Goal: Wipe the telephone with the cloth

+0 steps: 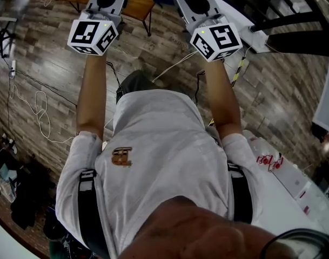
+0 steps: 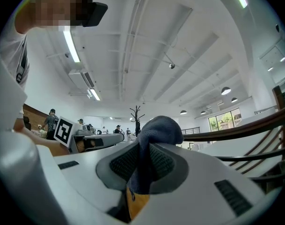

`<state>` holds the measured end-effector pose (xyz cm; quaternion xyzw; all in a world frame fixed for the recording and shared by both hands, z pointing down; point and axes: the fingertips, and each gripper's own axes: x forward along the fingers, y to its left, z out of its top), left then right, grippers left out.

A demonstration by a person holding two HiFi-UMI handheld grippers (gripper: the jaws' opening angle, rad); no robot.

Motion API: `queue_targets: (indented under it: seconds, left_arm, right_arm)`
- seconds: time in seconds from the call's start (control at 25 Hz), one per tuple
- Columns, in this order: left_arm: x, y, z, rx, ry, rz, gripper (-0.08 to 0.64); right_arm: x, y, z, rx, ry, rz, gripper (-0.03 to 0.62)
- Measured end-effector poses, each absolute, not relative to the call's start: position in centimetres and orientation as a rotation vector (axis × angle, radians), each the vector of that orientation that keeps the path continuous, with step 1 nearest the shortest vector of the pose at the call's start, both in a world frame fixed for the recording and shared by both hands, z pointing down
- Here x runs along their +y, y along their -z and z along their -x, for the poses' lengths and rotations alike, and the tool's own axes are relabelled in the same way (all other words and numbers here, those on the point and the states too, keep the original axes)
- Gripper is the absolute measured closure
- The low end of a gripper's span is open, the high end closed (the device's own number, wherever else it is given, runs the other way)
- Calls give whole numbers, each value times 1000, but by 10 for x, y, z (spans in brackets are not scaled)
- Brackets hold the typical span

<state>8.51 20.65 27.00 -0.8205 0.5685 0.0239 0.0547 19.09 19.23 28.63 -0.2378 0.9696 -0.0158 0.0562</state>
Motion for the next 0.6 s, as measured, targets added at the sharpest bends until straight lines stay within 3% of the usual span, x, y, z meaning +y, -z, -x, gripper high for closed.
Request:
queue_targets:
  seconds: [0.6]
  left_arm:
    - [89, -280, -12, 1670, -77, 2542, 541]
  right_arm:
    - [81, -296, -122, 2955, 42, 838, 520]
